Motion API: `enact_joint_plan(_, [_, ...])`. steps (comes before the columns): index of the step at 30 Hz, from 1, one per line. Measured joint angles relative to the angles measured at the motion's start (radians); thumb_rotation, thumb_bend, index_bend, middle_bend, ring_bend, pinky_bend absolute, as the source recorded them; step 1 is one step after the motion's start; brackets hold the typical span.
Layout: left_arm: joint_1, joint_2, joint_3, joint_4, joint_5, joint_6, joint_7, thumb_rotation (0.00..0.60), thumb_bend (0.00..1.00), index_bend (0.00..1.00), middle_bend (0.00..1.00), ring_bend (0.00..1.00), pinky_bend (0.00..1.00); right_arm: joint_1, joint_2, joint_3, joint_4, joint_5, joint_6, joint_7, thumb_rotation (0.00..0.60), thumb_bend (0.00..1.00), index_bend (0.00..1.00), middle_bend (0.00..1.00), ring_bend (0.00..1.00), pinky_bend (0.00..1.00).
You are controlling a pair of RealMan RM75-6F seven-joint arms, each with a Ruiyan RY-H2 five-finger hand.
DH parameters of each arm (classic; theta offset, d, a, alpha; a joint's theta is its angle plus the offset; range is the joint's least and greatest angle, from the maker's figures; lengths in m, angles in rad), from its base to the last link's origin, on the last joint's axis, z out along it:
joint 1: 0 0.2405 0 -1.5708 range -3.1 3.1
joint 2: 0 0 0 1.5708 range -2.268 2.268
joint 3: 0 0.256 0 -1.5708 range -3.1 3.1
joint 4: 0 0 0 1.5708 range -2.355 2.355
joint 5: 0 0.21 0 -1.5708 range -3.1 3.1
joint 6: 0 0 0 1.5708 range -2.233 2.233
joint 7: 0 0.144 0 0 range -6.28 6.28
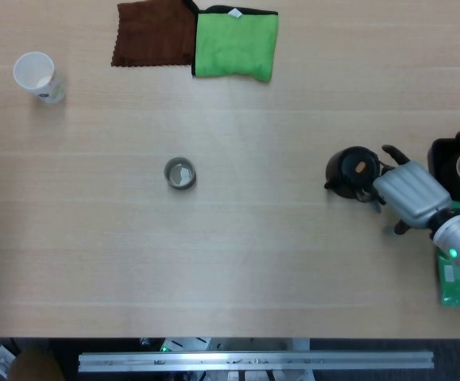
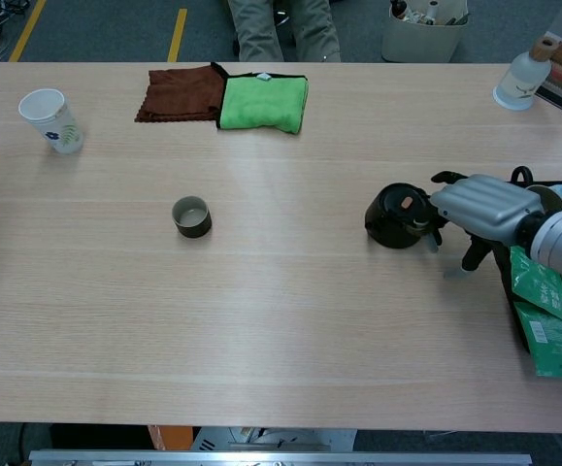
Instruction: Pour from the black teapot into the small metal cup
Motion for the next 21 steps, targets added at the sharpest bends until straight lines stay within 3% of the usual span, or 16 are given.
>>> enact_joint_plan(12, [0.002, 0.003, -0.001, 0.005, -0.012, -0.003, 0.002, 0.6, 0.25, 0.16, 0.1, 0.08, 0.16, 0.012, -0.047, 0.046, 0.039, 0.013, 0.02, 0.069, 0.6, 0.0, 0.92, 0.85, 0.9, 0.04])
enact_joint_plan(21, [0.0, 0.004, 0.0, -0.002, -0.007, -0.006, 0.01, 0.6, 0.25, 0.16, 0.1, 0.08, 0.16, 0.004, -0.039, 0.066, 0.05, -0.008, 0.047, 0.153, 0.6, 0.0, 0.97, 0.89, 0.96, 0.09])
